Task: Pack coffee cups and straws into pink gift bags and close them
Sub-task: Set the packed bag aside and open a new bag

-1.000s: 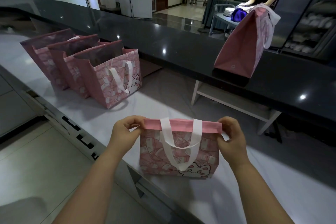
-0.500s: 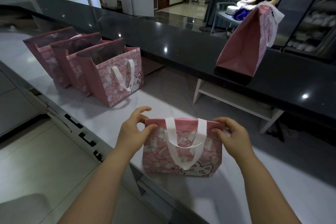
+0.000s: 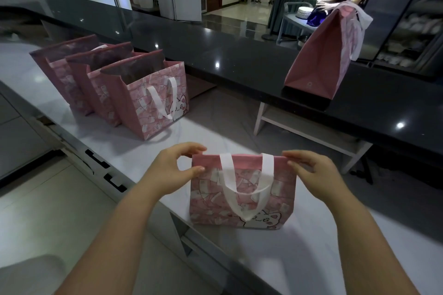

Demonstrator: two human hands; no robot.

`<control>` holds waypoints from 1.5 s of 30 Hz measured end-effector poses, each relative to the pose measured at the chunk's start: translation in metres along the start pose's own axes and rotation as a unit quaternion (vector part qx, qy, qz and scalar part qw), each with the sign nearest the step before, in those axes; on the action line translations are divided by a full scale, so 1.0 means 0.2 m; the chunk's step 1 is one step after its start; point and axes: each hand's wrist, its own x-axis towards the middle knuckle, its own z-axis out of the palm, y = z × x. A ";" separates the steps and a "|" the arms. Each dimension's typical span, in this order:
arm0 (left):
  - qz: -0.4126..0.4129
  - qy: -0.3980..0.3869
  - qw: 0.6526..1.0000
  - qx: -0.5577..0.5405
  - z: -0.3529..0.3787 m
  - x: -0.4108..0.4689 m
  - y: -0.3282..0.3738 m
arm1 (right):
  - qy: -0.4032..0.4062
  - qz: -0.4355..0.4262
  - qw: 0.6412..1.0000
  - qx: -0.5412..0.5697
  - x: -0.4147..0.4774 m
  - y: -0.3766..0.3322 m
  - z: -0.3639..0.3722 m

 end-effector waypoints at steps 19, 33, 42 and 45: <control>0.177 0.111 0.934 0.288 0.42 0.12 0.26 | 0.076 -0.240 0.942 -0.220 0.03 -0.24 0.32; 0.096 0.127 0.965 0.207 0.23 0.08 0.15 | 0.122 -0.178 0.957 -0.196 0.03 -0.07 0.16; 0.084 0.096 0.981 0.144 0.09 0.02 -0.01 | 0.058 -0.082 0.992 -0.082 0.00 0.11 0.05; 0.066 0.103 0.984 0.126 0.08 0.02 -0.04 | 0.079 -0.071 0.989 -0.099 0.01 0.12 0.07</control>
